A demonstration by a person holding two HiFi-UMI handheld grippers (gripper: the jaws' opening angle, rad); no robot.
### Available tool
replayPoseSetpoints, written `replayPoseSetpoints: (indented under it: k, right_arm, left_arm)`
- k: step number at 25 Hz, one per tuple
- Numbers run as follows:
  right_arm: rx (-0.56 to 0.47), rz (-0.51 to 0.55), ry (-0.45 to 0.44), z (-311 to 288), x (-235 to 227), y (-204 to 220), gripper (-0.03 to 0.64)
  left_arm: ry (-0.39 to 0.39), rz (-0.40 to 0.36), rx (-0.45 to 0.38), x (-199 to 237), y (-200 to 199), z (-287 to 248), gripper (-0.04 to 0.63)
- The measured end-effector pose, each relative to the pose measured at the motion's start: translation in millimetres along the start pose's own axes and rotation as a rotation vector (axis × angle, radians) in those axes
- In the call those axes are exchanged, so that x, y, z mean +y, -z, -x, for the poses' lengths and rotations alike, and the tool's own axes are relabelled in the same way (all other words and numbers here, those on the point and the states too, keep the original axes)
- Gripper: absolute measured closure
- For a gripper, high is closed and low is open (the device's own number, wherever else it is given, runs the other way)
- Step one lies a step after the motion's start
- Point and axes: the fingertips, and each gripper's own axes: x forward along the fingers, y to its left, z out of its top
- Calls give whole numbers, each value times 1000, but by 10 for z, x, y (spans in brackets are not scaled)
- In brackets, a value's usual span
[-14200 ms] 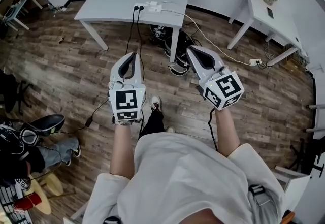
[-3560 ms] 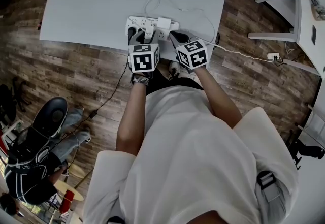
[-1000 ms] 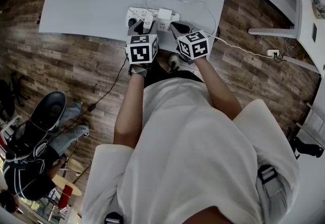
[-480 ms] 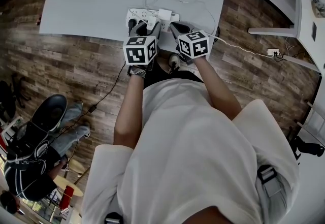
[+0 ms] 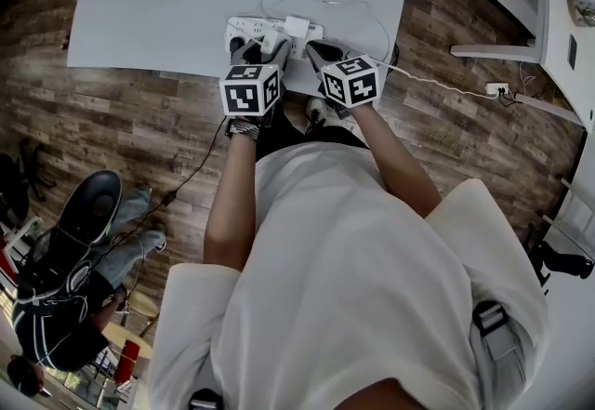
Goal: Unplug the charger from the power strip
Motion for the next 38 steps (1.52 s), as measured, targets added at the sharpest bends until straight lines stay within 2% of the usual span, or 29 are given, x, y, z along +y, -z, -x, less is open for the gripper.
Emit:
replayPoseSetpoints:
  k: [3,8,25,29,38]
  right_arm:
    - [19,-2,0,-17,18,12,615]
    - [52,-6,-8,-28,29,30,615]
    - [84,-10,-5,32,30,73,615]
    - [63,4,-35,95,128,63,615]
    - [20,39,-75,246,295,-52,615]
  left_arm:
    - [-22,-5,30,79,56,11,405]
    - [-93,-43,34,190,113,123,374]
    - [-138,-41,21,277,243,315,330]
    - [-163,-13,12,300,284,365,325]
    - [-202,112,-30,401,401,515,319]
